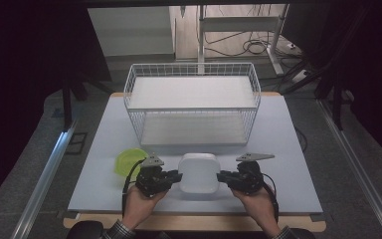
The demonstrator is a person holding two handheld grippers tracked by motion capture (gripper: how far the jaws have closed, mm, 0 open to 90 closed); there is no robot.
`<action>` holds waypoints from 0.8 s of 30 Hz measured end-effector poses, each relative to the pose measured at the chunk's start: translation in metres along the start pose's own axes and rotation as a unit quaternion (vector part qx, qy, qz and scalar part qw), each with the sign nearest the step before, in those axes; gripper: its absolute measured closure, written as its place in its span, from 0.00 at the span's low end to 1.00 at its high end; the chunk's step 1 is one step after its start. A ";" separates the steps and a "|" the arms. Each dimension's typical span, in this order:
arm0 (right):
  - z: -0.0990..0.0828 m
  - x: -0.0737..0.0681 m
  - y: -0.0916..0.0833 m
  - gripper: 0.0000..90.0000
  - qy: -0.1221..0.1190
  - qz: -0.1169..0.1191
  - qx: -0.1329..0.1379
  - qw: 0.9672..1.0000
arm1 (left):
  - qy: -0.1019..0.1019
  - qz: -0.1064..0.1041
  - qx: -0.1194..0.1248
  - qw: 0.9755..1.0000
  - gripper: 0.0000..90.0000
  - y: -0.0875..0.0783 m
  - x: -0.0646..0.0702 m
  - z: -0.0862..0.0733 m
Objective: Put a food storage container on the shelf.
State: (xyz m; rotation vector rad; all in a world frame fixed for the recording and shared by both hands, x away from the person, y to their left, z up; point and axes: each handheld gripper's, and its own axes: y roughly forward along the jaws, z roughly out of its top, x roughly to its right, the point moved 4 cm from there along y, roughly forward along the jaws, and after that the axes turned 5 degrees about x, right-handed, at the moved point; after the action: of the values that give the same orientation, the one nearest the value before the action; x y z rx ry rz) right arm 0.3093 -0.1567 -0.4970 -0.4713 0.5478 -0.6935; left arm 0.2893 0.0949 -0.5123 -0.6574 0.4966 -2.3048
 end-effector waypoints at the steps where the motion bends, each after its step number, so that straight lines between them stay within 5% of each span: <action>1: 0.000 0.000 0.000 0.86 0.000 0.000 0.000 1.000 | 0.000 0.000 0.000 1.000 0.85 0.000 0.000 0.000; 12: -0.001 -0.003 0.002 0.86 -0.006 -0.017 0.018 1.000 | -0.006 0.009 0.002 1.000 0.88 0.000 -0.002 -0.001; 24: 0.018 -0.005 -0.004 0.86 -0.021 -0.015 0.046 0.999 | 0.000 0.011 0.018 1.000 0.88 -0.007 -0.003 0.019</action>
State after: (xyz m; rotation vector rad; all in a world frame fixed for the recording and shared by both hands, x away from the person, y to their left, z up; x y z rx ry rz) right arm 0.3154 -0.1518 -0.4792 -0.4077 0.4691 -0.7321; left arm 0.2986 0.0987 -0.4946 -0.6317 0.4586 -2.2885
